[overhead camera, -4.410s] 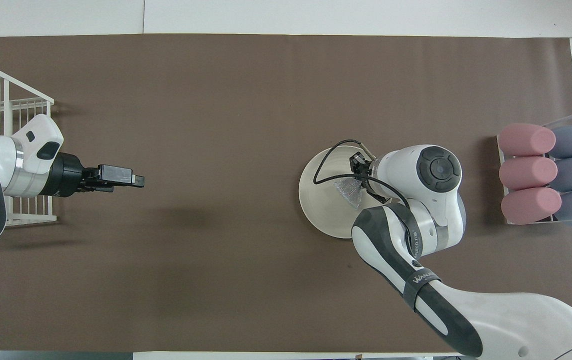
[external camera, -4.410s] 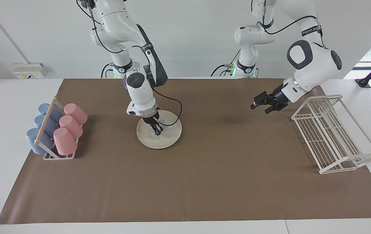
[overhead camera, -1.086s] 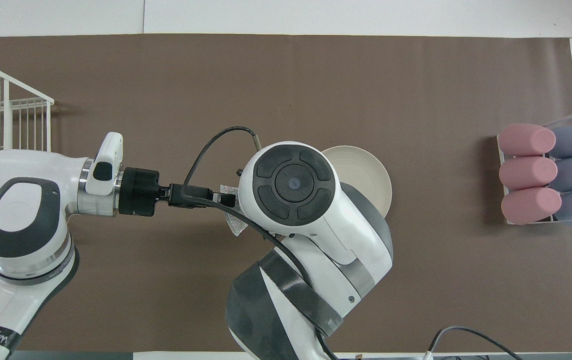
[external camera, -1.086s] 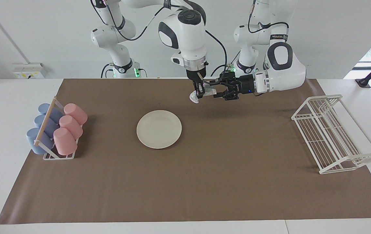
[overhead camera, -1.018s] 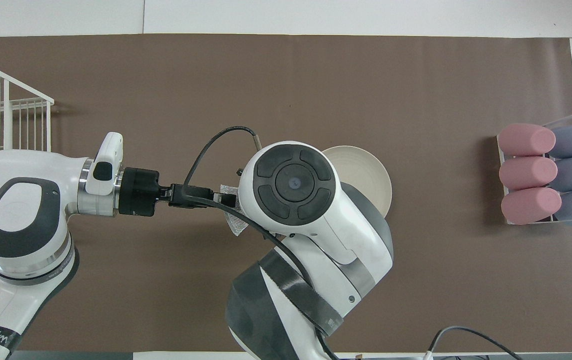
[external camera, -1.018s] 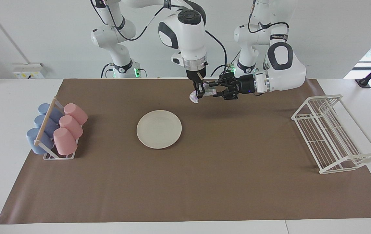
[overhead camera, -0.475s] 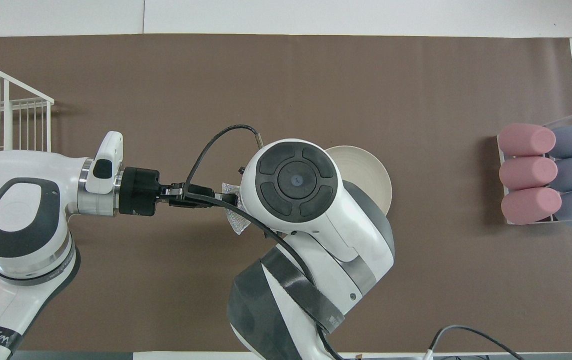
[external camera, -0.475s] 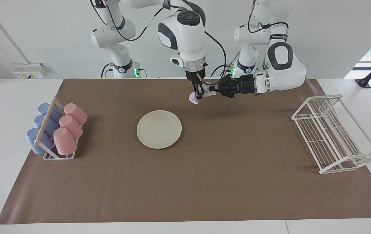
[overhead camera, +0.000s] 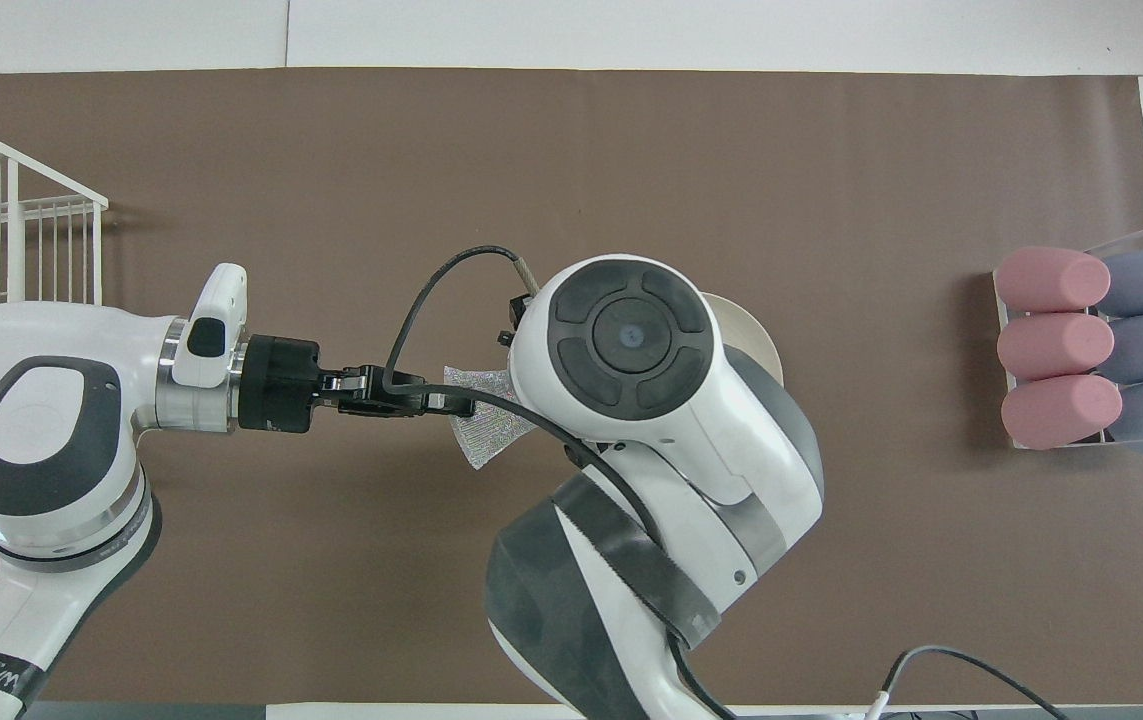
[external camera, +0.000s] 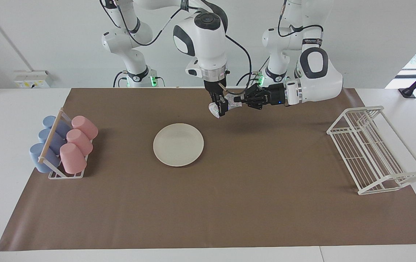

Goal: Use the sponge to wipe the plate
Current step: 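Open the right gripper and withdraw it toward the pink cups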

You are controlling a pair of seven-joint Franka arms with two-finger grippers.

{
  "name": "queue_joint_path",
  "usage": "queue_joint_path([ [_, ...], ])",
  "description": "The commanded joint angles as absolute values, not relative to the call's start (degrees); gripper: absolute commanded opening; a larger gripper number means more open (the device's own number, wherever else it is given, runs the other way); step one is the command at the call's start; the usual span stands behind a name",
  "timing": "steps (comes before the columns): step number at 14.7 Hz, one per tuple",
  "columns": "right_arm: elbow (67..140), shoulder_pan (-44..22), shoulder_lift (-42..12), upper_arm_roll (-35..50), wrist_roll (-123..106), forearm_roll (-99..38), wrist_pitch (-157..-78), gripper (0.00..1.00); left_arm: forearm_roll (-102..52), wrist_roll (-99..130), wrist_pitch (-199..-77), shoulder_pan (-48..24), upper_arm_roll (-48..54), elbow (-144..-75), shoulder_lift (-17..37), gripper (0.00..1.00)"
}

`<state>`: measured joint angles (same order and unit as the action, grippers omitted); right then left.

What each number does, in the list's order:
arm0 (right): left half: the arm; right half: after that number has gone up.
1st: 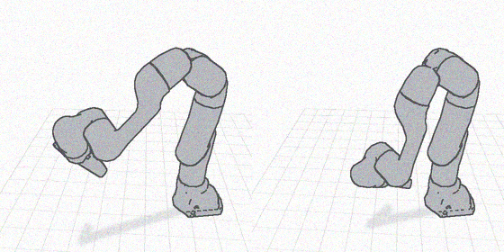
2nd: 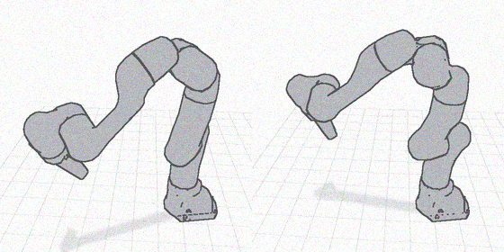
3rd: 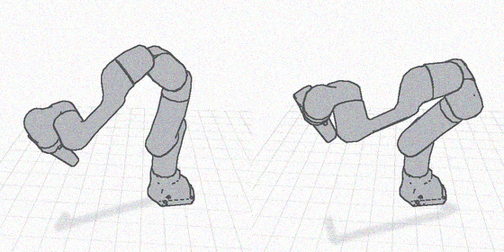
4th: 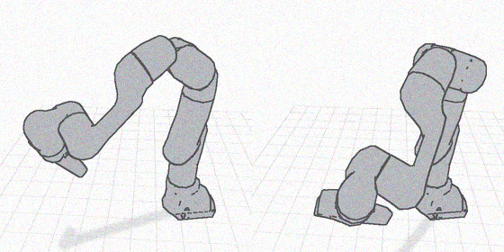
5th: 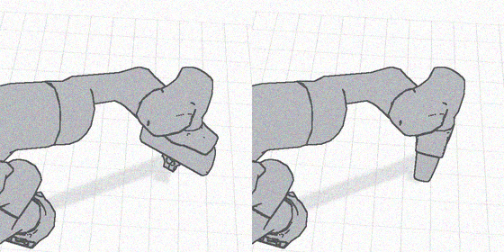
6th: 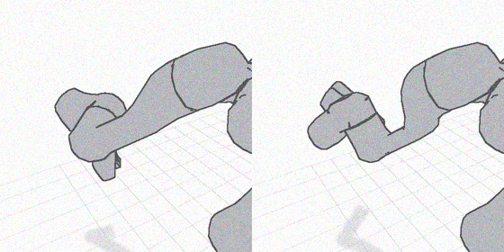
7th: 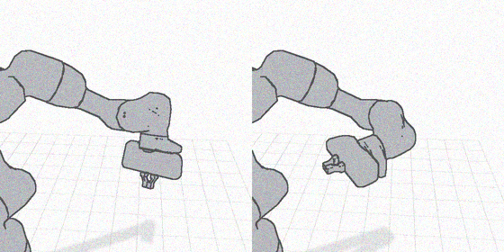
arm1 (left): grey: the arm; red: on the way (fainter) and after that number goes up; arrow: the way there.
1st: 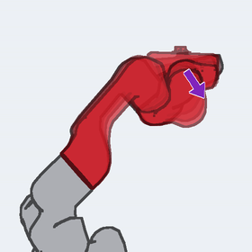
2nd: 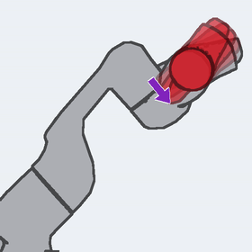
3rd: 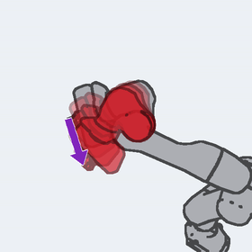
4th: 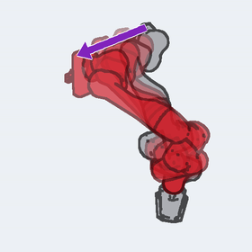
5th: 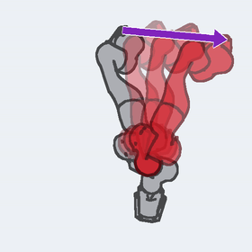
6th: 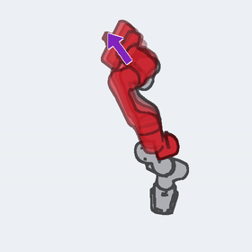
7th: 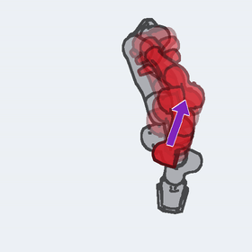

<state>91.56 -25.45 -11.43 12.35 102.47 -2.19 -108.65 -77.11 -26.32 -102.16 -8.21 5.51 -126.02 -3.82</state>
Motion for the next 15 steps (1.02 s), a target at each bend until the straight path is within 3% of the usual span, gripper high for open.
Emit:
queue_joint_path([
  [1,93.43,-20.75,-7.13,12.74,87.59,-1.49,-105.04,0.85,-77.78,-24.71,-103.44,-8.97,4.66,-127.79,-5.71,0.0],
  [4,93.78,-15.66,-3.44,12.66,72.99,-1.49,-102.58,1.0,-73.33,-20.5,-103.97,-8.79,4.66,-127.0,-5.71,0.0],
  [9,94.04,-7.06,0.7,12.31,51.04,-1.58,-88.88,1.0,-53.74,-3.28,-109.42,-9.75,6.68,-122.79,-5.8,0.0],
  [12,93.87,-1.42,1.58,12.22,32.23,-1.67,-88.51,1.0,-38.81,8.22,-109.69,-13.26,7.03,-120.07,-5.54,0.0],
  [15,93.87,-0.62,2.02,12.04,22.79,-1.67,-88.33,1.0,-23.69,19.83,-109.6,-17.56,7.12,-118.3,-4.92,0.0],
])
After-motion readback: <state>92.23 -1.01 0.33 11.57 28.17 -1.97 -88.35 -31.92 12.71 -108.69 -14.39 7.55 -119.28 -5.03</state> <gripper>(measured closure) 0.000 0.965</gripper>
